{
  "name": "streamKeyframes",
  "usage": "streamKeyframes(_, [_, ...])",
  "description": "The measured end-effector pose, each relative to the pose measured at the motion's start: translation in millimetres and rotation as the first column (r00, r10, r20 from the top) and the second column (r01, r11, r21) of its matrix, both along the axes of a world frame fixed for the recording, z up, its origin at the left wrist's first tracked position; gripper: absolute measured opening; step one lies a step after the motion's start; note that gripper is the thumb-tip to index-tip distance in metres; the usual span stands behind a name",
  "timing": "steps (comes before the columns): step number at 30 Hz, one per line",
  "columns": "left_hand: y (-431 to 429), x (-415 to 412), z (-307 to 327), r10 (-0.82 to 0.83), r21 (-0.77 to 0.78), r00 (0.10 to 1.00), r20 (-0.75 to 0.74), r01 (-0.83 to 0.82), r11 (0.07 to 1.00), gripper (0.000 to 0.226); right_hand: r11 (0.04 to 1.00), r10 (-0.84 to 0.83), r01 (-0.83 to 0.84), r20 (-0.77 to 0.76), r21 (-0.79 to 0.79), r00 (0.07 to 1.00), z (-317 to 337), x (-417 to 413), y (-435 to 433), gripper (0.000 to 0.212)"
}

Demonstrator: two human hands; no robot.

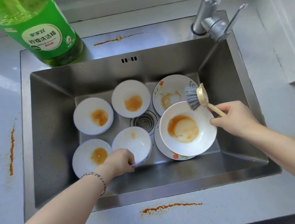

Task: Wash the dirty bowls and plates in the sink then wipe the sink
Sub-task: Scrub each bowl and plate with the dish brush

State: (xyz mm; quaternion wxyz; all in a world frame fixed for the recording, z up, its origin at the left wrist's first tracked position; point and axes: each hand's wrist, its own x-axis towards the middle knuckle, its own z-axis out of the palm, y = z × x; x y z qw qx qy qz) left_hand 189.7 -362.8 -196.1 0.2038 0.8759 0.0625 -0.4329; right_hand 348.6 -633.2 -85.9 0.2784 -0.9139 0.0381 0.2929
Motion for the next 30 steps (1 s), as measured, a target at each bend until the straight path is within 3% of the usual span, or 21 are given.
streamKeyframes(3, [0, -1, -5, -0.030, -0.002, 0.994, -0.106, 0.030, 1.000, 0.022, 1.000, 0.016, -0.016, -0.011, 0.002, 1.000, -1, -2, 7, 0.012])
streamKeyframes(5, [-2, -2, -8, 0.030, -0.020, 0.992, -0.126, -0.032, 0.999, 0.020, 1.000, 0.023, -0.023, -0.013, 0.000, 1.000, -2, -5, 12, 0.011])
streamKeyframes(8, [-6, 1, 4, 0.340, -0.129, 0.935, -0.095, -0.350, 0.928, 0.022, 1.000, 0.026, -0.026, -0.019, 0.007, 0.999, -2, -11, 20, 0.012])
streamKeyframes(9, [-9, 3, 15, 0.495, -0.223, 0.862, -0.107, -0.506, 0.833, 0.023, 0.999, 0.030, -0.030, -0.022, 0.017, 0.999, -1, -13, 23, 0.012])
streamKeyframes(11, [-15, 8, 44, 0.746, -0.453, 0.631, -0.214, -0.741, 0.496, 0.028, 0.999, 0.031, -0.030, -0.027, 0.046, 0.999, 2, -17, 28, 0.012])
streamKeyframes(13, [-19, 9, 73, 0.803, -0.584, 0.458, -0.382, -0.793, 0.175, 0.032, 0.997, 0.024, -0.022, -0.029, 0.078, 0.999, 7, -23, 34, 0.016])
streamKeyframes(15, [-20, 3, 96, 0.780, -0.644, 0.419, -0.464, -0.764, 0.027, 0.041, 0.992, 0.018, -0.014, -0.030, 0.122, 0.999, 12, -29, 40, 0.022])
streamKeyframes(19, [-22, -17, 120, 0.777, -0.687, 0.394, -0.491, -0.724, -0.067, 0.071, 0.974, -0.011, 0.024, -0.056, 0.227, 0.998, 31, -44, 51, 0.030])
streamKeyframes(24, [-25, -33, 142, 0.834, -0.721, 0.290, -0.469, -0.672, -0.171, 0.082, 0.928, -0.024, 0.064, -0.112, 0.366, 0.993, 63, -64, 65, 0.024])
streamKeyframes(27, [-22, -35, 157, 0.896, -0.740, 0.224, -0.385, -0.655, -0.154, 0.084, 0.927, 0.089, -0.074, -0.025, 0.369, 0.996, 82, -72, 66, 0.026])
streamKeyframes(30, [-18, -34, 174, 0.935, -0.747, 0.209, -0.287, -0.660, -0.082, 0.081, 0.911, 0.317, -0.342, 0.137, 0.229, 0.938, 99, -77, 57, 0.044])
